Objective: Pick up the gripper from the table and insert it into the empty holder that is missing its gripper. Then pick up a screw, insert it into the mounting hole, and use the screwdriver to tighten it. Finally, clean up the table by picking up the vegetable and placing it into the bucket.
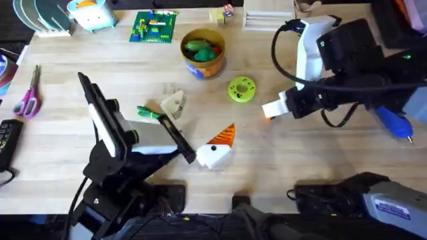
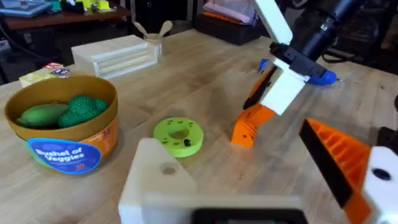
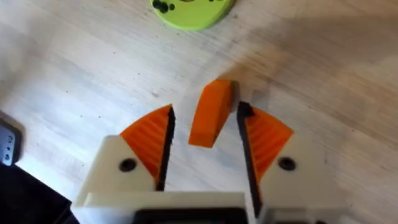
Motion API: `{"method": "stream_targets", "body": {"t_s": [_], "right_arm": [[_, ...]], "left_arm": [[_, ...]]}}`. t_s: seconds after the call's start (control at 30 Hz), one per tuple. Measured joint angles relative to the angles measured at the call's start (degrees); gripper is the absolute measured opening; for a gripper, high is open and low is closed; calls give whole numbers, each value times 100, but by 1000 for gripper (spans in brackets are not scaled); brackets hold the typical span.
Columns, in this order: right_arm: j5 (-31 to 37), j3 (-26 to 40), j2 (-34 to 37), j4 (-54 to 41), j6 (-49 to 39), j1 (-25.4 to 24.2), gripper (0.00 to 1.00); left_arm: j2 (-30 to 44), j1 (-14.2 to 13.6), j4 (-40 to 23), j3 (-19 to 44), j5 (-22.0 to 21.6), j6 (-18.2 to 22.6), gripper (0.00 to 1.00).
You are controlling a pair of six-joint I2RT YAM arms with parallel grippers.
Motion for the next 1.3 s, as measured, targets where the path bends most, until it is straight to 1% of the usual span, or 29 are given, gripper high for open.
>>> {"method": "stream_targets", "body": {"t_s": [0.07, 0.17, 0.23, 0.33, 0.4, 0.47, 0.5, 0.6, 0.7, 0.8, 0.9, 0.97, 1.07, 1.17, 1.23, 1.3], "right_arm": [[76, 1, 25, 8, 1, 97, 591], [159, 1, 38, -50, 0, 173, 547], [173, 1, 38, -98, 5, 177, 473], [206, 3, 38, -125, 16, 177, 310], [232, 17, 38, -148, 24, 177, 155], [246, 75, 38, -292, 33, 177, 30], [259, 142, 34, -415, 30, 177, 14], [270, 492, -33, -823, 29, 177, 14], [270, 1014, -299, -1124, 29, 177, 13], [266, 1441, -680, -1149, 54, 177, 12], [80, 1510, -1096, -1019, 385, 174, 12], [-377, 1296, -1215, -493, 596, 174, 11], [-1260, 663, -1138, 1031, 1146, 174, 10], [-2110, 25, -810, 2502, 2030, 184, 10], [-2532, -219, -582, 3091, 2612, 227, 10], [-2882, -302, -344, 3349, 3098, 342, 10]], "left_arm": [[0, 0, 0, 0, 0, 1, 993], [0, 0, 0, 0, 0, 0, 993], [0, 0, -2, 0, 0, 0, 992], [0, 0, -1, 0, 0, 0, 993], [0, 0, 0, 0, 0, -1, 993], [0, 0, -2, 0, 0, 2, 993], [0, 0, -2, 0, 0, 0, 992], [0, 0, 0, 0, 0, 0, 993], [0, 0, -2, 0, 0, -1, 993], [-2, 0, -2, 0, 0, -1, 993], [0, 0, 0, 0, 0, -1, 992], [0, 0, -1, 0, 0, 1, 993], [0, 0, -2, 0, 0, -1, 993], [0, 0, -1, 0, 0, -1, 993], [0, 0, 0, 0, 2, -44, 993], [0, 0, -1, 0, 3, -142, 993]]}}
